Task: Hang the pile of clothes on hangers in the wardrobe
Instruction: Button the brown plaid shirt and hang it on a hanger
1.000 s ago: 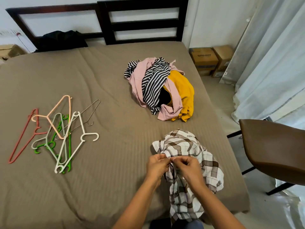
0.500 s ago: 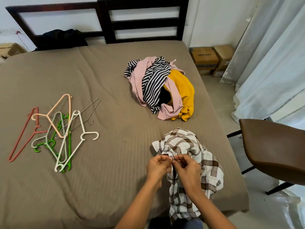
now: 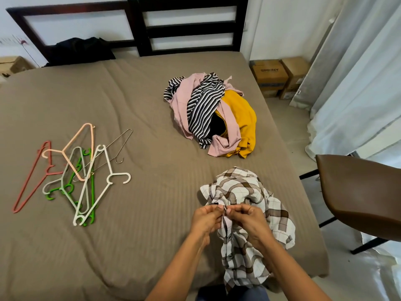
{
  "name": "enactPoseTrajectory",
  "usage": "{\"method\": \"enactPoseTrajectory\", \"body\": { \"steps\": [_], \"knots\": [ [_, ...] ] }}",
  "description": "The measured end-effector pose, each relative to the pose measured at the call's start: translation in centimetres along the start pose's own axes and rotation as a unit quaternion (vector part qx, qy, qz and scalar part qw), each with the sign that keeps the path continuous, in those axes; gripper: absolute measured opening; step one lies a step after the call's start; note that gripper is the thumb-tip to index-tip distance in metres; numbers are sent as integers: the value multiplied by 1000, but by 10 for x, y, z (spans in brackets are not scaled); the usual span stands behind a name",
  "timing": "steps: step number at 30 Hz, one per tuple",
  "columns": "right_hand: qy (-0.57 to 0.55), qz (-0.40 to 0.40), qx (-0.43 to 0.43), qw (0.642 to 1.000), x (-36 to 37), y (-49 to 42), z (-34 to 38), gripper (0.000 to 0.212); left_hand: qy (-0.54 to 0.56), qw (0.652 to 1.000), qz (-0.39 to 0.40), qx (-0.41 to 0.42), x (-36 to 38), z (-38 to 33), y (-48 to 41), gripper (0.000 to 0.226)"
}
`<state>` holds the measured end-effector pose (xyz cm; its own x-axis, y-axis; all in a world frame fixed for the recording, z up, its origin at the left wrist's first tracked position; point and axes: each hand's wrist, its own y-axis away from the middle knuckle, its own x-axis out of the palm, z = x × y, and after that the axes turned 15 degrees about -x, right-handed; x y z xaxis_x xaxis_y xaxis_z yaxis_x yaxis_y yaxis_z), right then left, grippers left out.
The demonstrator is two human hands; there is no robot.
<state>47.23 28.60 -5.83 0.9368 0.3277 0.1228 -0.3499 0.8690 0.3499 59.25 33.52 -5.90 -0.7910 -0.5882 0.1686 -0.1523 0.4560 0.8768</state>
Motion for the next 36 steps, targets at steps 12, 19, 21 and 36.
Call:
{"method": "enactPoseTrajectory", "body": {
  "steps": [12,19,21,36],
  "knots": [
    [130,-26,-72,988,5,-5,1,12,-9,998,-24,58,6,1,-2,8],
    [234,0,-163,959,18,0,3,19,8,999,18,50,7,4,-4,15],
    [244,4,-170,955,20,1,1,23,25,998,36,47,8,6,-3,16],
    [134,11,-126,983,14,2,-2,6,24,996,0,87,9,5,-10,11]
  ]
}}
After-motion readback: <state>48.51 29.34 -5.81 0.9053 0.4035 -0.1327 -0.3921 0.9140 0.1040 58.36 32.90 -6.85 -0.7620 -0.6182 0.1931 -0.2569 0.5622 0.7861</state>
